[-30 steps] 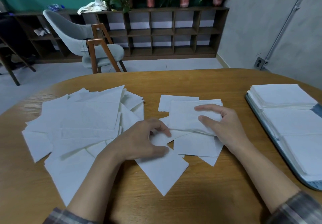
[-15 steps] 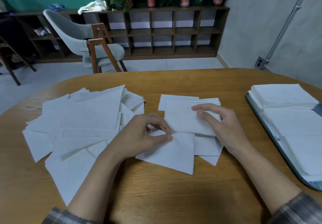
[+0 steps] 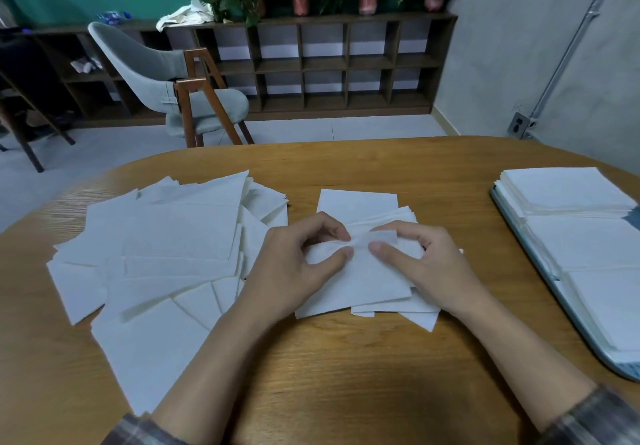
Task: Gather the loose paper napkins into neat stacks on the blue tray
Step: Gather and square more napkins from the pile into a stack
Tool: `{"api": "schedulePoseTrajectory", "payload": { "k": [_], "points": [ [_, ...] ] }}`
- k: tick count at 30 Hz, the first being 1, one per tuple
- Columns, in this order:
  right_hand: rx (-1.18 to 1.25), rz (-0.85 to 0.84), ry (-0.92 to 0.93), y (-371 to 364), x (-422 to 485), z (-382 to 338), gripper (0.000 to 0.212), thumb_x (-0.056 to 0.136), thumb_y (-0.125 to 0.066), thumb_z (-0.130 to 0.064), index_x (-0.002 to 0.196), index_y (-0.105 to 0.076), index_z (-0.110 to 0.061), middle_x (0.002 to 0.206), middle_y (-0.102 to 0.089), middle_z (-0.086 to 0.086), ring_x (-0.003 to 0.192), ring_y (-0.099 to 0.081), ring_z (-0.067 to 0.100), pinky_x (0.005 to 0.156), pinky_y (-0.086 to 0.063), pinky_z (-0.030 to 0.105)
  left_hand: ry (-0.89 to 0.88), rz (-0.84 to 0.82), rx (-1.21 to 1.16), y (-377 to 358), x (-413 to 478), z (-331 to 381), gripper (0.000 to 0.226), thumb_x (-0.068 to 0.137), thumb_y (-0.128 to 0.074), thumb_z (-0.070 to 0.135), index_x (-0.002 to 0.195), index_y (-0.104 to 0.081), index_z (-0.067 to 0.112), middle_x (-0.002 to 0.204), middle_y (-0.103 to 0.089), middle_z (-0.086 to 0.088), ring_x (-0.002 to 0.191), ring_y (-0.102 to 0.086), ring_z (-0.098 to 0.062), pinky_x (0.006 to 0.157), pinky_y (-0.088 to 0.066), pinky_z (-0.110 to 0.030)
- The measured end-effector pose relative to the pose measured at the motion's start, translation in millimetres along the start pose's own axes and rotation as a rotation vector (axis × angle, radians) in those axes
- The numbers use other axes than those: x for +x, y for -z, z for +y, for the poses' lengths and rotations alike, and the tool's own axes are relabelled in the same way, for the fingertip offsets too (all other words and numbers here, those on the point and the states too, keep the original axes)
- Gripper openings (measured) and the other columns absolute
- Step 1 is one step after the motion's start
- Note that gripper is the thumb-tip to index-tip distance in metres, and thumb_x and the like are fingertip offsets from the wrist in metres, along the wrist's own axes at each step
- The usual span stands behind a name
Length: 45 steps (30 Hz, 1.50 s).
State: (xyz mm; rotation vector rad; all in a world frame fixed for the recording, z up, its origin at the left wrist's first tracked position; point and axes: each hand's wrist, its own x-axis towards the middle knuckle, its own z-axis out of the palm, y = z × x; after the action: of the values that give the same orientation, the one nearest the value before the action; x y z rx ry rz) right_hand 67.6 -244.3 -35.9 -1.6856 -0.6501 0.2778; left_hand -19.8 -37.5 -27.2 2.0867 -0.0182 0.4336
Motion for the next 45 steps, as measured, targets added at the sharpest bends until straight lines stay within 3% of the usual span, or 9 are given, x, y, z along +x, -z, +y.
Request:
{"api": "schedulePoseTrajectory", "payload": {
  "k": [4, 11, 19, 23, 27, 32, 37, 41, 45],
  "points": [
    [0.022, 0.035, -0.017, 3, 2, 0, 0.016, 0.098, -0.071, -0.016, 0.113, -0.077, -0.021, 0.108, -0.078, -0.005, 0.101, -0.074, 0.012, 0.081, -0.056, 0.021, 0.076, 0.076, -0.116, 5, 5, -4, 0.025, 0.085, -0.088, 0.019, 0.102, -0.074, 0.029, 0.089, -0.075, 0.007, 0.090, -0.072, -0.012, 0.082, -0.054, -0.024],
    [0.012, -0.048, 0.003, -2, -1, 0, 0.062, 0.092, -0.077, -0.028, 0.143, -0.051, -0.052, 0.136, -0.064, -0.008, 0.125, -0.063, 0.015, 0.105, -0.052, 0.040, 0.129, 0.067, -0.218, 2, 5, -1, 0.026, 0.084, -0.089, 0.020, 0.105, -0.074, 0.026, 0.085, -0.078, 0.001, 0.088, -0.074, -0.013, 0.078, -0.055, -0.025],
    [-0.025, -0.027, 0.010, -3, -1, -1, 0.065, 0.098, -0.073, -0.019, 0.144, -0.045, -0.055, 0.140, -0.062, -0.009, 0.125, -0.063, 0.018, 0.107, -0.053, 0.054, 0.080, 0.113, -0.110, -4, 4, -3, 0.032, 0.082, -0.090, 0.022, 0.109, -0.074, 0.030, 0.096, -0.075, 0.013, 0.096, -0.069, -0.003, 0.083, -0.049, -0.012],
    [0.198, 0.009, 0.022, 4, 0, -3, 0.063, 0.093, -0.074, -0.014, 0.139, -0.048, -0.048, 0.123, -0.073, 0.007, 0.108, -0.074, 0.029, 0.087, -0.064, 0.049, 0.201, 0.114, -0.097, 0, 6, -1, 0.046, 0.084, -0.084, 0.046, 0.125, -0.064, 0.041, 0.119, -0.068, 0.020, 0.108, -0.065, 0.006, 0.084, -0.054, -0.015],
    [0.242, 0.006, -0.010, 8, 2, -3, 0.058, 0.089, -0.074, -0.019, 0.136, -0.052, -0.045, 0.120, -0.073, 0.011, 0.108, -0.073, 0.032, 0.088, -0.063, 0.048, 0.264, 0.076, -0.294, 1, 6, 3, 0.035, 0.091, -0.082, 0.023, 0.122, -0.068, 0.029, 0.088, -0.079, 0.012, 0.079, -0.076, -0.004, 0.063, -0.054, -0.018],
    [-0.003, -0.030, 0.025, 9, 3, 0, 0.025, 0.095, -0.073, -0.010, 0.116, -0.079, -0.021, 0.121, -0.076, -0.018, 0.122, -0.064, -0.002, 0.103, -0.047, 0.016, 0.226, 0.115, -0.209, -7, 6, -7, 0.041, 0.090, -0.083, 0.026, 0.125, -0.064, 0.033, 0.085, -0.075, 0.018, 0.080, -0.071, 0.000, 0.066, -0.050, -0.013],
    [-0.143, 0.316, 0.005, 20, 10, 15, 0.031, 0.098, -0.068, -0.002, 0.117, -0.079, -0.024, 0.114, -0.072, -0.032, 0.114, -0.059, -0.019, 0.093, -0.042, 0.001, 0.152, -0.077, 0.173, -10, 5, -23, 0.072, 0.078, -0.089, 0.047, 0.138, -0.048, 0.045, 0.113, -0.065, 0.018, 0.111, -0.059, 0.003, 0.092, -0.047, -0.016],
    [-0.218, 0.378, 0.009, 26, 13, 22, 0.032, 0.099, -0.067, -0.004, 0.118, -0.079, -0.027, 0.119, -0.069, -0.031, 0.115, -0.057, -0.021, 0.096, -0.041, 0.002, 0.039, -0.204, 0.383, -13, 2, -27, 0.043, 0.079, -0.086, 0.053, 0.116, -0.067, 0.042, 0.122, -0.060, 0.024, 0.123, -0.052, 0.001, 0.103, -0.045, -0.026],
    [-0.266, 0.355, 0.029, 25, 13, 23, 0.032, 0.099, -0.067, -0.005, 0.119, -0.078, -0.027, 0.121, -0.070, -0.029, 0.119, -0.056, -0.019, 0.097, -0.037, -0.002, -0.023, -0.175, 0.371, -15, 0, -27, 0.017, 0.086, -0.083, 0.043, 0.100, -0.075, 0.038, 0.113, -0.064, 0.023, 0.114, -0.058, 0.000, 0.094, -0.045, -0.022]
  ]
}}
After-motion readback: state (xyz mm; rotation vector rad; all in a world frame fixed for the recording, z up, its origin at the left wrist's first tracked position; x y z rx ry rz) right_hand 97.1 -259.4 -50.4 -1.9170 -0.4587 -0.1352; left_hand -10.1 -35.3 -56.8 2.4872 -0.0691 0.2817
